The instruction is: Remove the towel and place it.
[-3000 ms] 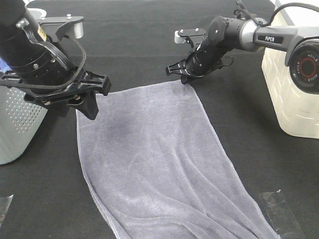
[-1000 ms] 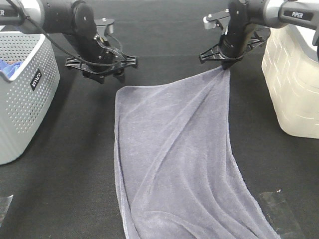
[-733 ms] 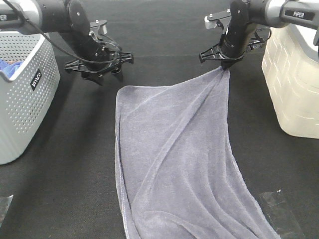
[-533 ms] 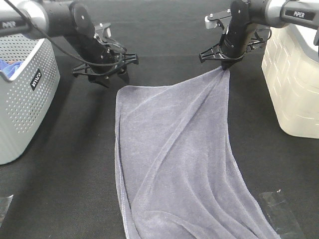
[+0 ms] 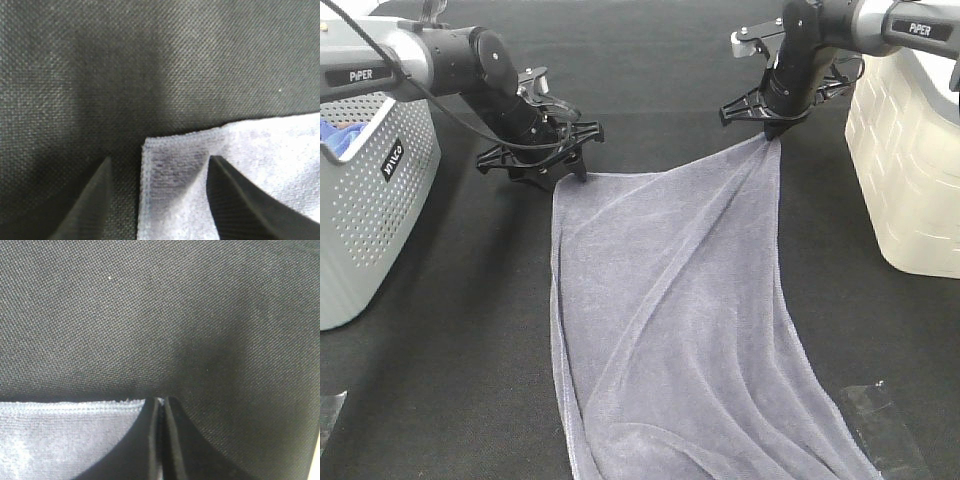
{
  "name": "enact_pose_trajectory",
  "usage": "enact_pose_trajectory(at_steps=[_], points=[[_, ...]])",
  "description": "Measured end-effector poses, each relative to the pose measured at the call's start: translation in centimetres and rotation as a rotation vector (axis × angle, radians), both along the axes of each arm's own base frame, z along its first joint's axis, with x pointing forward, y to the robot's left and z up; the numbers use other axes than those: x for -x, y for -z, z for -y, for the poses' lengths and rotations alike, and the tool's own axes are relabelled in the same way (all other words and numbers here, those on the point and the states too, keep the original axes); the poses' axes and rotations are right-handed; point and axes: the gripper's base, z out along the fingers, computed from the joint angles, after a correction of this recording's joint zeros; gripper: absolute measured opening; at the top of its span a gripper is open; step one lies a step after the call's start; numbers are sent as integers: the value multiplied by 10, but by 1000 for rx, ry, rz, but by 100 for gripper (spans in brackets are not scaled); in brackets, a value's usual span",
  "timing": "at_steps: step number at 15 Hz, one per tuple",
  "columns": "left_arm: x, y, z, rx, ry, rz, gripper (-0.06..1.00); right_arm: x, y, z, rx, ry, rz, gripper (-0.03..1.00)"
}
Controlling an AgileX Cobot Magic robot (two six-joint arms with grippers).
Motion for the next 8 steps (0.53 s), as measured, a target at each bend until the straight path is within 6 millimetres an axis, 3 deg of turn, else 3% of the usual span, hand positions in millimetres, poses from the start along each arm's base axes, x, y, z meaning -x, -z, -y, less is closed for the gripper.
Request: enact_pose_trajectory(at_steps=[2,5,8], points=[[-2,2,0,4,-7,21,37,0,0,0,0,0,0,0],[-4,3,0,-14,35,59,3,0,0,0,-2,1,0,0],[-5,-8,-1,-53,92,105,0,0,0,0,-4,0,-1,0]])
